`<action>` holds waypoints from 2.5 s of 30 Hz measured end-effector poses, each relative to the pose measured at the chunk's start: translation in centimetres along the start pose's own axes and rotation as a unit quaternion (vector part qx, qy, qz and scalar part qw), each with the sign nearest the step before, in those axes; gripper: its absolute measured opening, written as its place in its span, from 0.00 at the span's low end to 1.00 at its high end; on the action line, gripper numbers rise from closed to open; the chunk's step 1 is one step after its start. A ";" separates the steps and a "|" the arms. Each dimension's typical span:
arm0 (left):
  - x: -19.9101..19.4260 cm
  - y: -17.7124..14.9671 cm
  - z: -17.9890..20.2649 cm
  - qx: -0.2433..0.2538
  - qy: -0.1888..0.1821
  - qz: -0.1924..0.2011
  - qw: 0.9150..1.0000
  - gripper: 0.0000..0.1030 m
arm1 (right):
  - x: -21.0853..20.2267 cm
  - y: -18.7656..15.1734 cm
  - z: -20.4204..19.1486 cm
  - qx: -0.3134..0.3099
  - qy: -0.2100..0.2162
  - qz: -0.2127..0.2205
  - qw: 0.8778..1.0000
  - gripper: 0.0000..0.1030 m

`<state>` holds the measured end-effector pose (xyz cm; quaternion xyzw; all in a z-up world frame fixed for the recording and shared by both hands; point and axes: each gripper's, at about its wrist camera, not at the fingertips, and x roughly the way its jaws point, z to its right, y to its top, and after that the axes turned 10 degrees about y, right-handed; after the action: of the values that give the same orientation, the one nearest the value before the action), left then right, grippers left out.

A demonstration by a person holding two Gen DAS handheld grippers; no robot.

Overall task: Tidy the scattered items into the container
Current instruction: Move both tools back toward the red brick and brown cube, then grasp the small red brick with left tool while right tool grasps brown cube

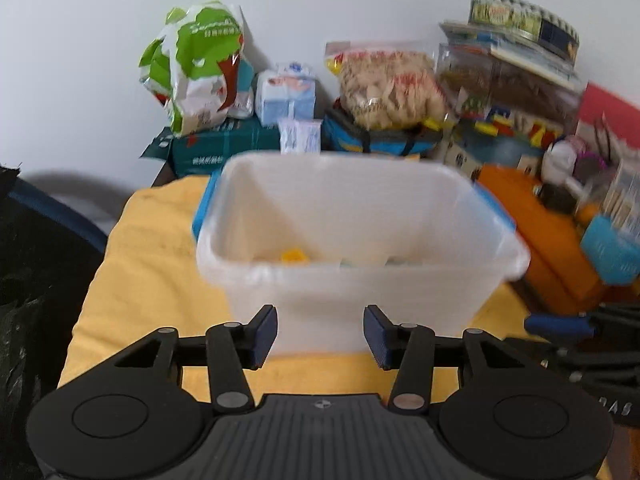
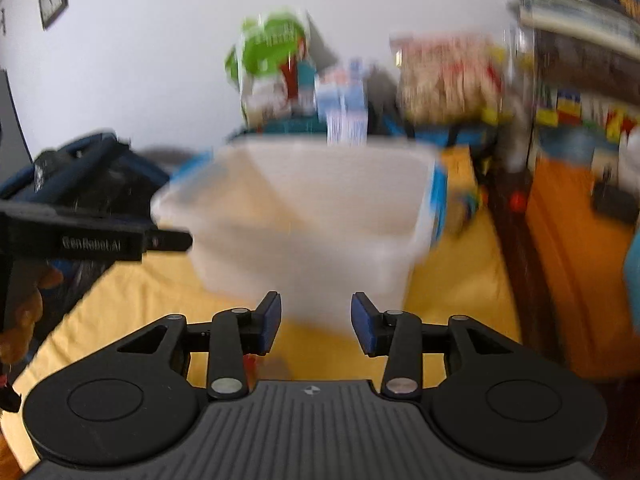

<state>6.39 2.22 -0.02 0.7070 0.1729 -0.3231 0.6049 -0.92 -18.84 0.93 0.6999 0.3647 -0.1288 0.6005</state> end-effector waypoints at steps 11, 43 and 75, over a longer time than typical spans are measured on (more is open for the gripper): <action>0.4 -2.6 0.8 0.004 0.012 -0.037 0.999 0.50 | 0.9 -1.8 -1.1 -0.018 0.001 -0.020 1.000 0.42; 1.0 -3.6 1.0 0.000 0.004 -0.058 0.998 0.50 | 1.0 -2.5 -1.8 -0.021 0.002 -0.030 0.999 0.43; 3.7 -3.5 0.6 0.001 0.010 -0.080 0.997 0.50 | 3.0 -2.5 -1.3 -0.081 -0.020 -0.049 0.995 0.43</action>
<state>6.73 1.87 -5.17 0.6947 0.2343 -0.3637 0.5746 -0.80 -16.52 -2.46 0.6276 0.3957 -0.1418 0.6553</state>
